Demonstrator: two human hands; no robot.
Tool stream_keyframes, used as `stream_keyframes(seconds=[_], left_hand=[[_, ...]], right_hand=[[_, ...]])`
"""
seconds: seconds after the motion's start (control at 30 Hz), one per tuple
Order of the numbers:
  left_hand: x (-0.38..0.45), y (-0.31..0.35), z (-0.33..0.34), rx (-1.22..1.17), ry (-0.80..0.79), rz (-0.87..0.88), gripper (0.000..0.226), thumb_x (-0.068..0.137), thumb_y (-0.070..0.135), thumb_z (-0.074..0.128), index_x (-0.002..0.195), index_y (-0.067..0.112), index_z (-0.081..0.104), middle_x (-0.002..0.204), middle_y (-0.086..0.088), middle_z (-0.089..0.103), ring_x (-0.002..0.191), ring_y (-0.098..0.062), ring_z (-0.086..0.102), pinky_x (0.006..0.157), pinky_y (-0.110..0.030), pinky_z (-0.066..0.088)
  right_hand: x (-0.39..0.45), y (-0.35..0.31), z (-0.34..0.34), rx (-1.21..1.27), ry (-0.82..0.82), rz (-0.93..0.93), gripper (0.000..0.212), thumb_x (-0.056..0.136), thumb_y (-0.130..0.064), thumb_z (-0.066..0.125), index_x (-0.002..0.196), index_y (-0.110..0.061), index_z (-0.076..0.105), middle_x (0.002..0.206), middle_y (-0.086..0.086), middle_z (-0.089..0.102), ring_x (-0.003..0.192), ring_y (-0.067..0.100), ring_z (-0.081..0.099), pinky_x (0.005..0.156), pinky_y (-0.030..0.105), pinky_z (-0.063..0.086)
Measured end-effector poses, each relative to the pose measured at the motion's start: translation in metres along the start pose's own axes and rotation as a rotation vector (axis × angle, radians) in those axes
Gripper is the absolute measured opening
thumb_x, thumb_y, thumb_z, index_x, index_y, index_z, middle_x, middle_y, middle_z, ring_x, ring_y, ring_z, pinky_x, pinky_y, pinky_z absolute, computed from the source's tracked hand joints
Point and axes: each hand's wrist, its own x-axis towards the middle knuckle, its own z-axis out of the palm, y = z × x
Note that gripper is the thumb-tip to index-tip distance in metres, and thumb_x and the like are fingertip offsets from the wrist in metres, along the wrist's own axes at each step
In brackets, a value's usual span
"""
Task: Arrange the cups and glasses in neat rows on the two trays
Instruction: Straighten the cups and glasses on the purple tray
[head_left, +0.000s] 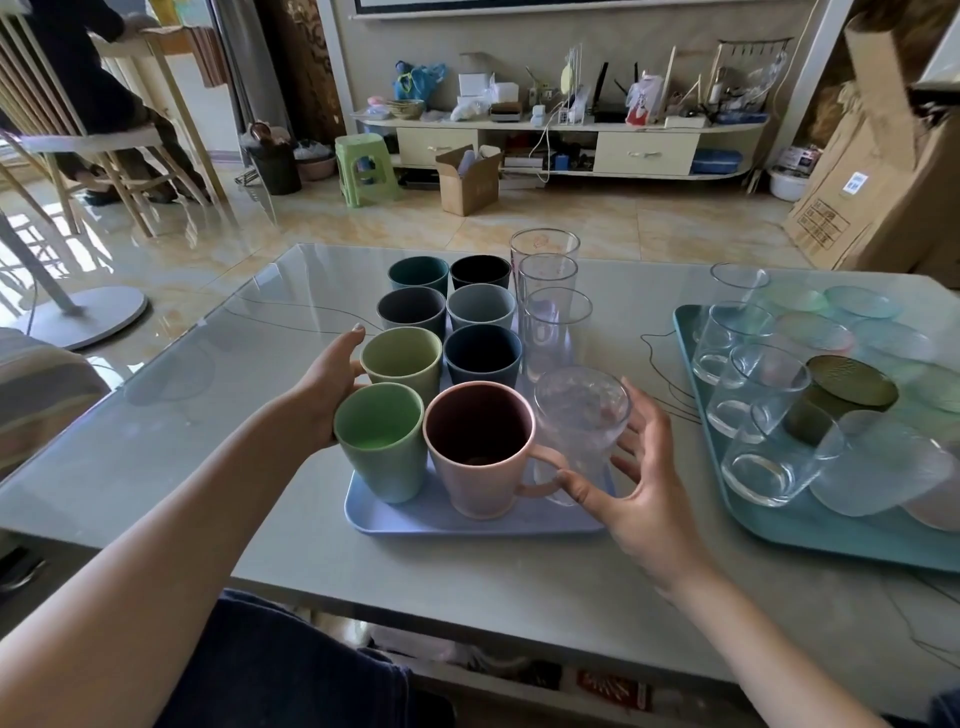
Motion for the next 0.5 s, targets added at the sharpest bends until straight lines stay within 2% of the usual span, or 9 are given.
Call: stream_keyframes(seconds=[0.13, 0.2, 0.27, 0.3, 0.37, 0.43, 0.5], left_hand=[[0.002, -0.001, -0.001, 0.008, -0.012, 0.0, 0.058, 0.092, 0.06, 0.028, 0.085, 0.013, 0.061, 0.047, -0.008, 0.064, 0.04, -0.017, 0.063, 0.042, -0.019, 0.052], [0.003, -0.003, -0.006, 0.006, 0.002, -0.012, 0.061, 0.092, 0.061, 0.027, 0.087, 0.01, 0.06, 0.055, -0.011, 0.066, 0.043, -0.019, 0.064, 0.044, -0.021, 0.053], [0.005, -0.006, -0.014, 0.004, 0.049, -0.022, 0.06, 0.094, 0.057, 0.028, 0.096, 0.006, 0.058, 0.078, -0.016, 0.067, 0.058, -0.022, 0.067, 0.057, -0.026, 0.056], [0.006, -0.008, -0.019, 0.024, 0.079, -0.031, 0.054, 0.096, 0.053, 0.03, 0.1, 0.005, 0.057, 0.09, -0.016, 0.063, 0.07, -0.024, 0.065, 0.068, -0.03, 0.054], [0.004, -0.014, -0.029, 0.145, 0.148, -0.019, 0.031, 0.097, 0.033, 0.043, 0.09, 0.007, 0.058, 0.091, -0.011, 0.058, 0.074, -0.022, 0.056, 0.077, -0.034, 0.048], [0.003, -0.024, -0.039, 0.344, 0.156, -0.006, 0.011, 0.089, 0.009, 0.055, 0.079, 0.009, 0.06, 0.089, -0.012, 0.058, 0.073, -0.02, 0.055, 0.083, -0.036, 0.048], [-0.001, -0.032, -0.04, 0.49, 0.094, -0.001, 0.007, 0.079, 0.0, 0.064, 0.079, 0.006, 0.063, 0.088, -0.013, 0.059, 0.077, -0.021, 0.055, 0.082, -0.034, 0.049]], right_hand=[[0.002, 0.005, 0.002, -0.037, 0.023, 0.007, 0.085, 0.062, -0.041, 0.079, 0.132, -0.033, 0.033, 0.133, -0.016, 0.048, 0.121, 0.001, 0.049, 0.103, 0.024, 0.04], [0.0, 0.004, -0.001, -0.034, 0.013, 0.012, 0.086, 0.064, -0.05, 0.077, 0.134, -0.033, 0.032, 0.132, -0.021, 0.046, 0.119, -0.006, 0.047, 0.101, 0.015, 0.039], [-0.006, 0.006, -0.007, -0.046, 0.051, 0.03, 0.079, 0.068, -0.06, 0.068, 0.134, -0.034, 0.033, 0.127, -0.022, 0.047, 0.114, -0.009, 0.048, 0.095, 0.01, 0.04], [-0.01, 0.01, -0.011, -0.058, 0.102, 0.05, 0.072, 0.07, -0.063, 0.061, 0.131, -0.031, 0.038, 0.121, -0.018, 0.05, 0.108, -0.006, 0.051, 0.09, 0.012, 0.043], [-0.014, 0.022, -0.02, -0.156, 0.201, 0.11, 0.056, 0.075, -0.065, 0.053, 0.108, -0.02, 0.052, 0.097, -0.009, 0.059, 0.087, 0.001, 0.058, 0.073, 0.019, 0.047], [-0.012, 0.033, -0.028, -0.373, 0.201, 0.217, 0.028, 0.084, -0.045, 0.06, 0.086, -0.017, 0.054, 0.075, -0.006, 0.059, 0.074, 0.013, 0.06, 0.061, 0.028, 0.042], [-0.007, 0.037, -0.031, -0.536, 0.137, 0.269, 0.017, 0.086, -0.028, 0.063, 0.079, -0.017, 0.053, 0.069, -0.006, 0.057, 0.068, 0.016, 0.057, 0.057, 0.028, 0.04]])
